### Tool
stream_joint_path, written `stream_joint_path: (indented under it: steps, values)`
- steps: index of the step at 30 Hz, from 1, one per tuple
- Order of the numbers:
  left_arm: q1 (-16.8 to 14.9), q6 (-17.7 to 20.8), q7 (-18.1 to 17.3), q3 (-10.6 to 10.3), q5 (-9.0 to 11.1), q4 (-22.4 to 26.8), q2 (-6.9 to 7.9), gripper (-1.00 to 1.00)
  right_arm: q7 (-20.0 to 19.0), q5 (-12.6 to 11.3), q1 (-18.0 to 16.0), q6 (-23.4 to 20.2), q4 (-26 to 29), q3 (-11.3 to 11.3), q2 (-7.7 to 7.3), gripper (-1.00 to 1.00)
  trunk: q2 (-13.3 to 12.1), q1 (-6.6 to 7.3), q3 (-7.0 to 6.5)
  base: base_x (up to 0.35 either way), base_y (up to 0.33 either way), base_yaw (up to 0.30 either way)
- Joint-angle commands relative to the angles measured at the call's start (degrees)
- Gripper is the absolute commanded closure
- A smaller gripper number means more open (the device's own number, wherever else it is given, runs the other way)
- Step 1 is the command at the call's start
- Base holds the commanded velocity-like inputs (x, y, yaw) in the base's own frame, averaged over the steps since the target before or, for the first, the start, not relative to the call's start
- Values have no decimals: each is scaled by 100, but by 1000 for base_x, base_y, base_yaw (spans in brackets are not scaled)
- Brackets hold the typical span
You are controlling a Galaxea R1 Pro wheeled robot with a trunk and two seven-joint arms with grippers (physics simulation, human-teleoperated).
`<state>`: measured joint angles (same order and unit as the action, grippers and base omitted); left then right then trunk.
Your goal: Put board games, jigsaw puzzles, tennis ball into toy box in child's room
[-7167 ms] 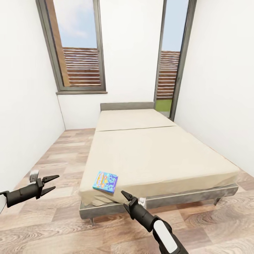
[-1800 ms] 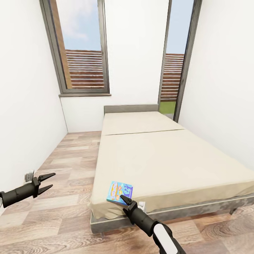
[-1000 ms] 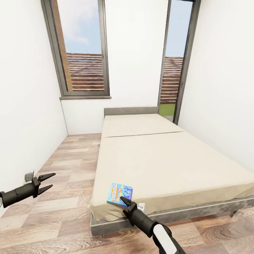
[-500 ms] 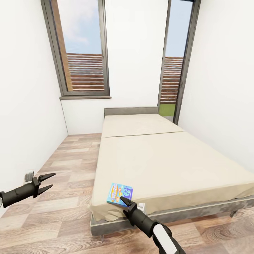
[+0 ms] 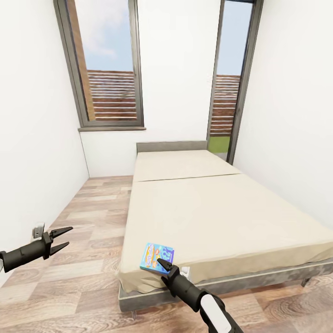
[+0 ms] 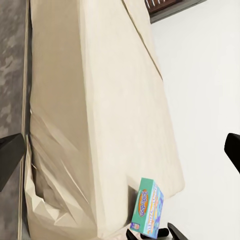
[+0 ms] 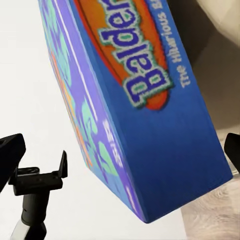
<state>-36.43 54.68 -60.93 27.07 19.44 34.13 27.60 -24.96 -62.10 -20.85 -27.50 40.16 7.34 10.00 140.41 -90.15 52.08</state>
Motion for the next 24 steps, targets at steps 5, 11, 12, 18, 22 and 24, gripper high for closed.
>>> stream_joint_path:
  steps: [5, 11, 12, 18, 22, 24]
  values:
    - [-4, 26, -15, 9, -3, -3, -1, -100, -28, -127, -6, 4, 379, 28, 0, -100, 2, 1, 5, 0, 0, 0]
    - [-4, 26, -14, 9, -2, -3, -1, -100, -27, -127, -6, 7, 379, 36, 0, -100, 2, 1, 5, 0, 0, 0]
    - [-4, 26, -14, 9, -2, -3, -1, -100, -27, -127, -6, 7, 379, 38, 0, -100, 2, 1, 5, 0, 0, 0]
    - [-4, 26, -15, 9, -3, -3, -1, -100, -27, -127, -6, 8, 379, 39, 0, -100, 2, 1, 5, 0, 0, 0]
    - [-4, 26, -14, 9, -2, -3, -1, -100, -26, -125, -6, 8, 379, 39, 0, -100, 2, 1, 5, 0, 0, 0]
    - [-4, 26, -15, 9, -2, -3, -1, -100, -26, -122, -6, 8, 379, 39, 0, 100, 2, 1, 5, 0, 0, 0]
